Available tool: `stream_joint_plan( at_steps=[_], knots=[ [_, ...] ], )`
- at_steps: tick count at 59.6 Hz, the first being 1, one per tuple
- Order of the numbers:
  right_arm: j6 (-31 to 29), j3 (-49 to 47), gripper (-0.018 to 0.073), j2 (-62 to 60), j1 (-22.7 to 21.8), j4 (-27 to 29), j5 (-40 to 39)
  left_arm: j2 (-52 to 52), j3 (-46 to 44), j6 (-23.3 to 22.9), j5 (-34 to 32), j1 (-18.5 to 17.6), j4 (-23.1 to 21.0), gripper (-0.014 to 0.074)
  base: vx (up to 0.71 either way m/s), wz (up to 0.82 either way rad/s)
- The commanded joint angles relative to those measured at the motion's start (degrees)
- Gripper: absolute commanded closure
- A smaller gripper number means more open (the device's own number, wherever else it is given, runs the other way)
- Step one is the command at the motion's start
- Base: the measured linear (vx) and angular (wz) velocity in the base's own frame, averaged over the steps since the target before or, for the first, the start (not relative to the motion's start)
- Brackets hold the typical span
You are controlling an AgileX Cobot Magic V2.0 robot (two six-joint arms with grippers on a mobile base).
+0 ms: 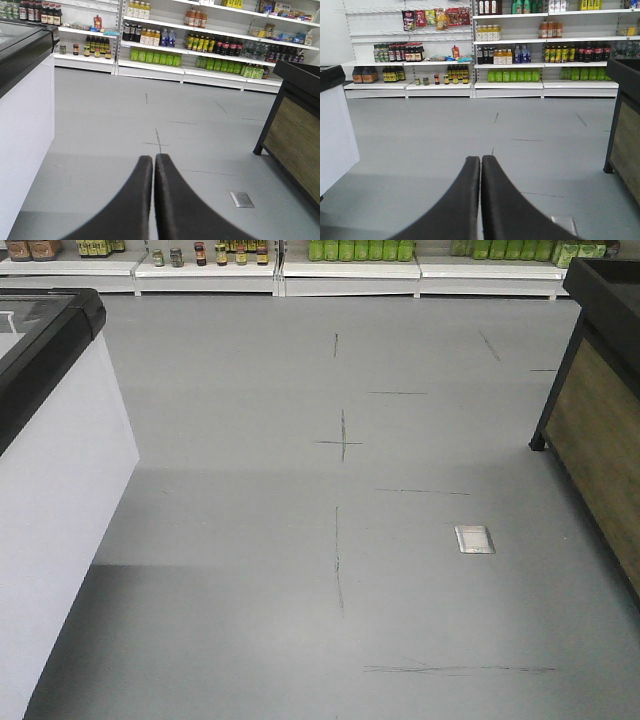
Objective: Pick three apples into basket with both arms
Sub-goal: 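Drive the base forward across the floor toward the fruit tables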
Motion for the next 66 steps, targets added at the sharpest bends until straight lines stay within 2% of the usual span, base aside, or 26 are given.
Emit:
stream_joint_plan(
  at_steps=[1, 66],
  knots=[
    [-0.14, 0.82, 0.0567, -0.68, -0.43, -0.13, -4.14, -0.68, -1.46, -0.37, -3.9, -0.19, -0.57, 0.0602, 0.0, 0.0],
    [-0.14, 0.82, 0.0567, -0.68, -0.43, -0.13, -4.14, -0.68, -1.46, -0.37, -3.9, -0.19, -0.57, 0.0602, 0.0, 0.0]
  ],
)
